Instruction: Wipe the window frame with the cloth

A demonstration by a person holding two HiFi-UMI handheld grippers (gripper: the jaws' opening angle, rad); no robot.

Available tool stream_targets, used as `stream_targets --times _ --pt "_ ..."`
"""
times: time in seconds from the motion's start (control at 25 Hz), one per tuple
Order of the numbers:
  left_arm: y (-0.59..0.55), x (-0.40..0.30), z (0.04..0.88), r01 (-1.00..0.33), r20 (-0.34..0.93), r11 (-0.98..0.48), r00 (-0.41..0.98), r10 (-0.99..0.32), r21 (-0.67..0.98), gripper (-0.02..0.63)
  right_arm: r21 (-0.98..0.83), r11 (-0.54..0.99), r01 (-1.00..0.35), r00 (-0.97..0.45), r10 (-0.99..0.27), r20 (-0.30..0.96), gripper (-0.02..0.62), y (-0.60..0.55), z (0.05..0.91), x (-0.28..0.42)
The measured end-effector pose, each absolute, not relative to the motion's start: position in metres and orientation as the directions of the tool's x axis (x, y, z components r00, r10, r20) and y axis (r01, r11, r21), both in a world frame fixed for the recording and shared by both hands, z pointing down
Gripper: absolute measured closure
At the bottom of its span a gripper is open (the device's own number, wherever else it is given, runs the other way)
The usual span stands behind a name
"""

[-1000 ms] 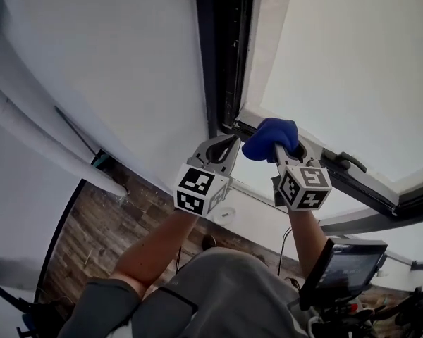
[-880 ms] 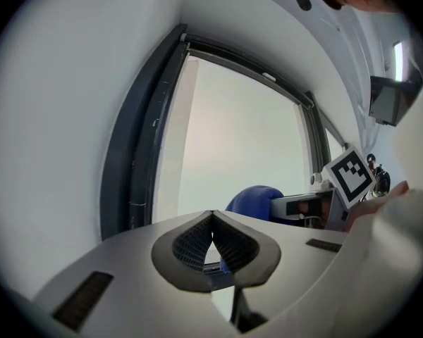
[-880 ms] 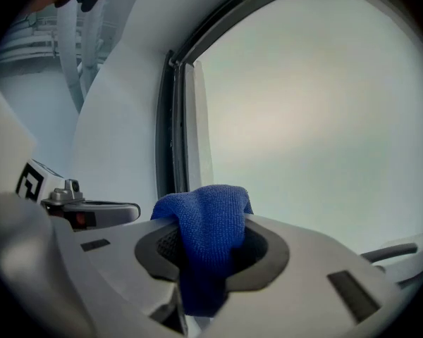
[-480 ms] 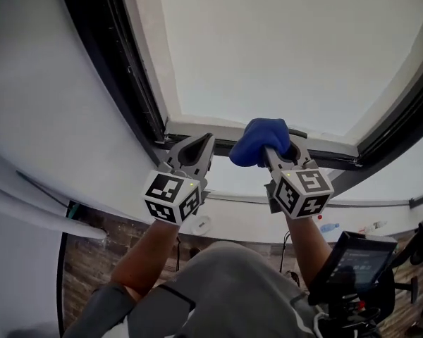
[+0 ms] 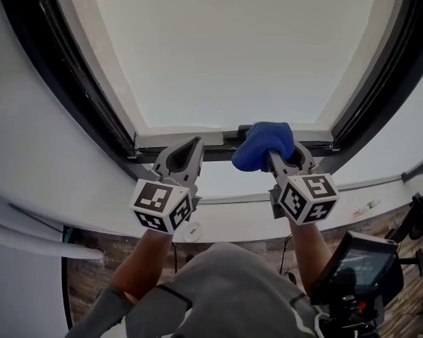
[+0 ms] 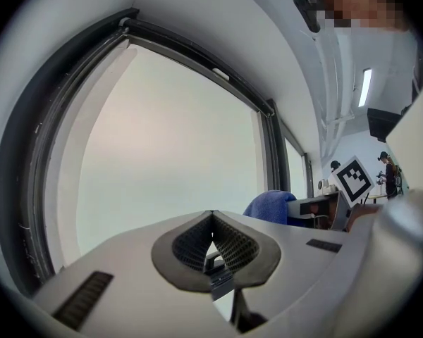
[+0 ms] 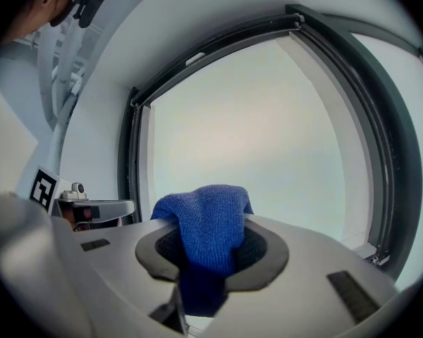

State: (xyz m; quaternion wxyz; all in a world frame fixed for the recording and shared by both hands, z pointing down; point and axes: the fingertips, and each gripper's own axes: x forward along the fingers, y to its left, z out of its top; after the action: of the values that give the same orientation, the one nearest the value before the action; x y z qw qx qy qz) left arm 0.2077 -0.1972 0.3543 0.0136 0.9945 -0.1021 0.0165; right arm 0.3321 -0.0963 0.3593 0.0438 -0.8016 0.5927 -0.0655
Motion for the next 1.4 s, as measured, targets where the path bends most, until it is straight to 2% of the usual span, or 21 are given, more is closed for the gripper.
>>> stream_targets --times 0.48,1.4 --pt "-0.189 0.224 0.362 -0.184 0.032 -0.982 0.983 -0.183 0.035 0.598 -0.094 -0.383 -0.919 0.379 -0.923 0.063 0.477 -0.074 0.367 0.349" --pt "-0.187 0.220 0.361 -0.175 0.049 -0.985 0.983 -0.174 -0.001 0.598 -0.124 -0.385 -0.914 0.380 -0.923 0.065 0.477 -0.069 0.364 0.348"
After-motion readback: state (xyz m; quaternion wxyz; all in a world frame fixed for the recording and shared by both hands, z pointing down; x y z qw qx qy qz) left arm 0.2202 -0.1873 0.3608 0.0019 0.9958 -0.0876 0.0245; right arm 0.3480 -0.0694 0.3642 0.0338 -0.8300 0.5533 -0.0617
